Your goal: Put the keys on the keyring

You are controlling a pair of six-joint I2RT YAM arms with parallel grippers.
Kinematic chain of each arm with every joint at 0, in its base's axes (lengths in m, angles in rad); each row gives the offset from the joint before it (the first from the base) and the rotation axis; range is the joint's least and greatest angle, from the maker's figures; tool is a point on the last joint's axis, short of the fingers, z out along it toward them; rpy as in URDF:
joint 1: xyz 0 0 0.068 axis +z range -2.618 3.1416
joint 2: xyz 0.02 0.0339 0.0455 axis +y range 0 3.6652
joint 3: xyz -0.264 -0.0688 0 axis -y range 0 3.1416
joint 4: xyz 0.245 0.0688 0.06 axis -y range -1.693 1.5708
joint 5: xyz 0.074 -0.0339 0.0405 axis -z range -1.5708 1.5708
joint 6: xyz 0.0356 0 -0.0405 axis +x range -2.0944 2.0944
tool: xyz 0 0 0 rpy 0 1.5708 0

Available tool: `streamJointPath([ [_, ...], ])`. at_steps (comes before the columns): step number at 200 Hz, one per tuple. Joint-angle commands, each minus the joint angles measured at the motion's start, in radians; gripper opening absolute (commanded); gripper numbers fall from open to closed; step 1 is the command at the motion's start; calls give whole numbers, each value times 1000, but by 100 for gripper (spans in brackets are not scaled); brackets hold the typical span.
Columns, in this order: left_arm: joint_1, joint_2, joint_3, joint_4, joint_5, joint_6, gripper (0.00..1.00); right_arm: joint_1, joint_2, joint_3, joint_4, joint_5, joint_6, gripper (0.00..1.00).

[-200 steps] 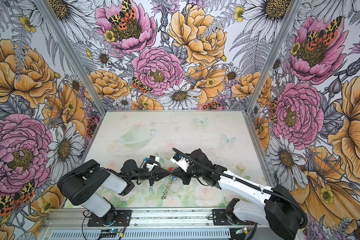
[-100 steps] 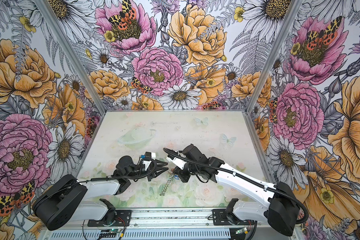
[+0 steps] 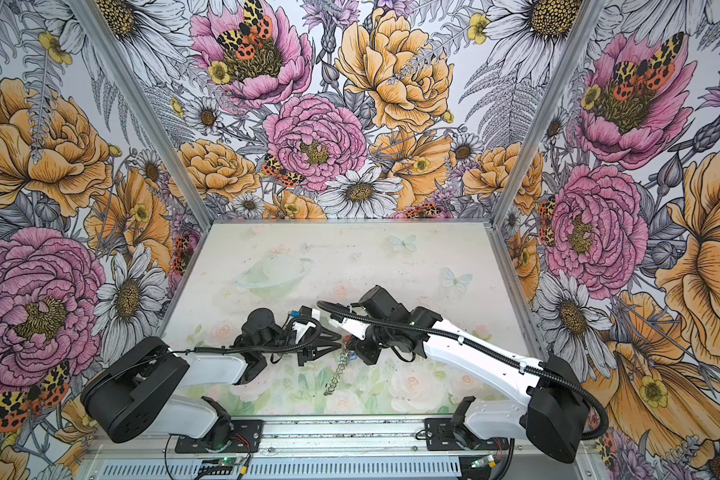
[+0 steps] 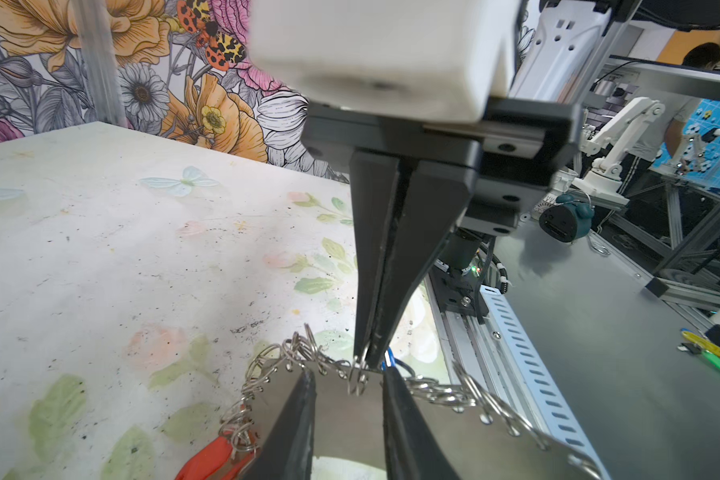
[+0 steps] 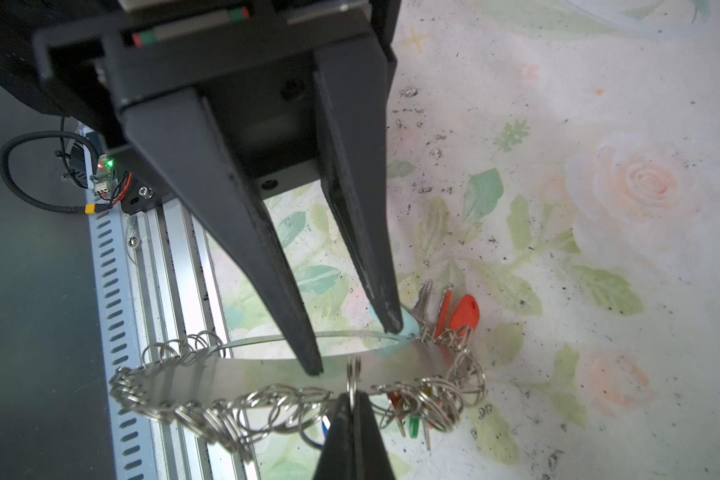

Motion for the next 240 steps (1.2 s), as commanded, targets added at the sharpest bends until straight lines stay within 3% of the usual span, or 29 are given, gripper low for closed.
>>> streamJointPath([
  [1,-7,38,18,100,69,-43,29,1,1,51,24,-36,-34,0],
  [45,-21,108,24,210,69,-95,27,1,16,64,26,-62,-49,0],
  [119,-17,158,3,333,51,-161,4,-14,12,60,42,-59,-40,0],
  [151,-18,154,-10,334,10,-155,1,-26,-8,39,86,-62,-9,0],
  [208,-20,116,-47,366,-82,-143,0,-82,-155,-122,294,-34,132,30],
  [240,-23,130,-54,420,-86,-166,0,-94,-245,-265,476,-42,171,29],
])
